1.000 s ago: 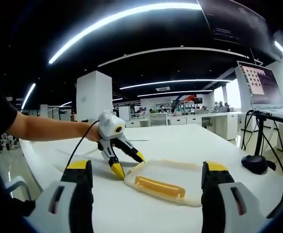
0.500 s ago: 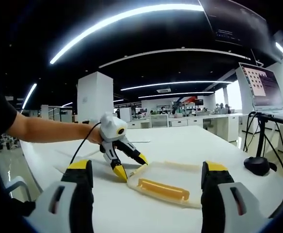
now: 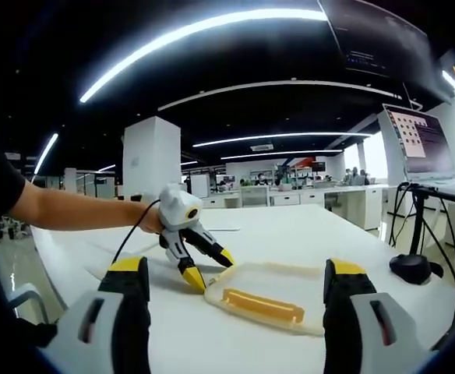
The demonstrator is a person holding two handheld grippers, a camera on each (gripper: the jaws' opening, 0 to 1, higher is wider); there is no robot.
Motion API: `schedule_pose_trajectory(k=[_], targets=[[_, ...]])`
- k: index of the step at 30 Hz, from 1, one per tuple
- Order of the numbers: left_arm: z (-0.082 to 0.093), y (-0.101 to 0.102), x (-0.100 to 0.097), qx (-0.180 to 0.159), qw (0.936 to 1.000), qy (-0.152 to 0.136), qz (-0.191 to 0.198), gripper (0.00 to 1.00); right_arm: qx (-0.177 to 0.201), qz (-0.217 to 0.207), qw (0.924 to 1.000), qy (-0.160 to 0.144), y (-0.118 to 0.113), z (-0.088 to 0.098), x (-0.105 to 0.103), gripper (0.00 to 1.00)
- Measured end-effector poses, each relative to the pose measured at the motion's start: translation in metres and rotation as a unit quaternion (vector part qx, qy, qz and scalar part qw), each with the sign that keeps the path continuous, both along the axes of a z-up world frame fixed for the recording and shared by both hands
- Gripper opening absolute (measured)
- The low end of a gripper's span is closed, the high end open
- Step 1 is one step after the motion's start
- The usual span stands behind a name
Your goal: Snap each plastic latch of the storage box into its locked position after aligning the lid with the box until every specified latch is closed and the lid sits flush.
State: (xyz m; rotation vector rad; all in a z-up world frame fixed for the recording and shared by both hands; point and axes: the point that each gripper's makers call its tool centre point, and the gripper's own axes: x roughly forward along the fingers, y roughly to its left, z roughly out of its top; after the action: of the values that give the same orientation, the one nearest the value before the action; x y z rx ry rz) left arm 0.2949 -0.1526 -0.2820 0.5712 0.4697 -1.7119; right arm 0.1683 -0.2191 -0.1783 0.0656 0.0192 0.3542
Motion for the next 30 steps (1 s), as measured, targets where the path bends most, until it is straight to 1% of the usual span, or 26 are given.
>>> schedule_pose_trajectory(k=[2,4,5,7,14,17,30], targets=[[0.0002,0.0000,-0.0001,0.000,1.0000,0.000,0.000,0.53,0.000,0.000,1.0000,-0.001,-0.0002,0.0007,0.0007,0.94],[0.0004,0.0008,-0.0014,-0.003,1.0000,0.003,-0.001,0.49,-0.003,0.002,1.0000,0.000,0.0001,0.0000,0.0016,0.94],[0.0019,-0.0005,0.0007,-0.008,1.0000,0.002,0.003,0.47,-0.004,0.002,1.0000,0.002,0.0001,-0.0014,0.0024,0.94],[0.0016,0.0001,0.0045,-0.008,0.9999,0.002,0.010,0.43,-0.003,0.003,1.0000,0.004,0.0000,-0.0029,0.0033,0.94],[0.0016,-0.0003,0.0065,-0.013,0.9999,0.003,0.010,0.43,-0.004,0.000,1.0000,0.005,-0.0024,-0.0017,0.0057,0.94],[0.0017,-0.0008,0.0061,-0.013,0.9999,0.002,0.005,0.39,-0.005,0.000,1.0000,0.004,-0.0023,-0.0011,0.0069,0.94],[-0.0013,-0.0034,0.0065,-0.013,0.9999,0.002,0.010,0.38,-0.004,0.001,1.0000,0.008,-0.0028,-0.0042,0.0096,0.94]])
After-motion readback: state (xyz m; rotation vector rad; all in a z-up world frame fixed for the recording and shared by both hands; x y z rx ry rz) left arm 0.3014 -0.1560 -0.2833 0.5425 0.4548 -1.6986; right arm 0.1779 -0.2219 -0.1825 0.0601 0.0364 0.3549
